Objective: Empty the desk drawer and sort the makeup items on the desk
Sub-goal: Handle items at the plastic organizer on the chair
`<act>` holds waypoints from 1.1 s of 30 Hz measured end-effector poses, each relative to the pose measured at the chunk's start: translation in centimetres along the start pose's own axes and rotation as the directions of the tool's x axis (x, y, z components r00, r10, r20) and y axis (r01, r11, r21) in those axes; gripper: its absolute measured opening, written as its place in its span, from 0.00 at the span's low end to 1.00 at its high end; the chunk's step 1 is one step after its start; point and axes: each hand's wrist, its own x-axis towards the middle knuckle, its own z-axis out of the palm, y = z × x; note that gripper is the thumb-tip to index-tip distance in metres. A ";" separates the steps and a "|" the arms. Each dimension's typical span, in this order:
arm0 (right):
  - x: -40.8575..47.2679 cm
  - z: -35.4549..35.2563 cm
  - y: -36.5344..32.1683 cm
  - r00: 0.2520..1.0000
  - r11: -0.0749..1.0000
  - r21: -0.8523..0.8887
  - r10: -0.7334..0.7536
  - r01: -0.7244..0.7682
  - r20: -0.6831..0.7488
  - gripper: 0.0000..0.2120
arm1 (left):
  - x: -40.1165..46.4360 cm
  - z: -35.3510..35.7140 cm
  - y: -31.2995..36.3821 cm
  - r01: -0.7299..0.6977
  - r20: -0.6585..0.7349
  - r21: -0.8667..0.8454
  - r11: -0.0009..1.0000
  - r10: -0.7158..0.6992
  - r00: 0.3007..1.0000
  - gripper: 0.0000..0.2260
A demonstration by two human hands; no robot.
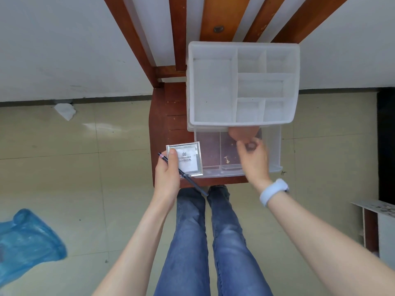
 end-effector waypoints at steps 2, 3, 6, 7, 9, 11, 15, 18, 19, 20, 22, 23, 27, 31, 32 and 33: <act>2.6 0.2 0.4 0.981 0.975 0.119 0.193 -0.188 -0.032 0.23 | -0.3 -0.5 -0.1 -0.015 0.029 0.012 1.000 0.015 0.999 0.14; 3.7 0.5 0.6 0.973 0.965 0.142 0.229 -0.222 -0.035 0.25 | -0.4 -0.7 -0.3 -0.021 0.041 0.028 0.999 0.020 0.999 0.14; 5.5 1.5 0.0 0.959 0.943 0.204 0.280 -0.263 -0.054 0.40 | -0.5 -1.3 -0.8 0.007 0.054 0.086 0.996 -0.011 0.998 0.16; 5.7 1.7 -0.3 0.950 0.928 0.234 0.308 -0.289 -0.050 0.45 | -0.4 -1.4 -0.9 0.020 0.057 0.095 0.995 -0.026 0.998 0.16; 5.8 2.0 -0.2 0.936 0.906 0.266 0.350 -0.330 -0.030 0.45 | -0.4 -1.6 -1.1 0.034 0.074 0.126 0.992 -0.043 0.996 0.16; 5.6 2.1 0.3 0.941 0.913 0.246 0.339 -0.325 -0.014 0.32 | -0.4 -1.6 -1.1 0.037 0.087 0.160 0.986 -0.052 0.995 0.17; 3.6 0.8 0.6 0.955 0.920 0.264 0.296 -0.291 0.021 0.15 | -0.6 -1.7 -1.3 0.023 0.105 0.260 0.965 -0.052 0.993 0.17; 0.4 -1.7 0.5 0.992 0.982 0.148 0.113 -0.119 0.048 0.07 | -1.0 -2.1 -1.7 -0.065 0.173 0.374 0.925 -0.001 0.985 0.15; -0.8 -2.8 0.9 0.996 0.992 0.122 0.033 -0.043 0.081 0.07 | -1.3 -2.3 -1.9 -0.105 0.222 0.416 0.903 0.011 0.975 0.15; -1.9 -4.0 1.4 0.991 0.994 0.109 -0.034 0.020 0.131 0.07 | -1.5 -2.4 -2.1 -0.148 0.281 0.464 0.873 0.013 0.960 0.15; -3.6 -6.3 3.0 0.957 0.993 0.036 -0.116 0.110 0.268 0.09 | -2.1 -2.4 -2.5 -0.259 0.396 0.605 0.753 -0.002 0.918 0.13; -4.1 -7.3 3.9 0.931 0.986 -0.054 -0.129 0.156 0.341 0.10 | -2.4 -2.3 -2.8 -0.333 0.446 0.684 0.650 -0.011 0.895 0.12; -3.8 -9.3 6.3 0.793 0.707 -0.535 -0.060 0.462 0.606 0.18 | -3.0 -0.7 -3.4 -0.538 0.581 0.772 0.337 -0.032 0.814 0.12; -2.3 -8.9 6.0 0.752 0.545 -0.614 -0.047 0.571 0.657 0.22 | -2.6 1.2 -3.3 -0.583 0.602 0.778 0.234 -0.015 0.798 0.18; -2.1 -8.8 5.7 0.762 0.534 -0.623 -0.063 0.572 0.645 0.22 | -2.6 1.5 -3.3 -0.588 0.602 0.779 0.219 0.002 0.798 0.18; -2.0 -8.8 5.4 0.769 0.524 -0.627 -0.089 0.577 0.633 0.22 | -2.7 1.7 -3.2 -0.596 0.604 0.776 0.209 0.026 0.796 0.18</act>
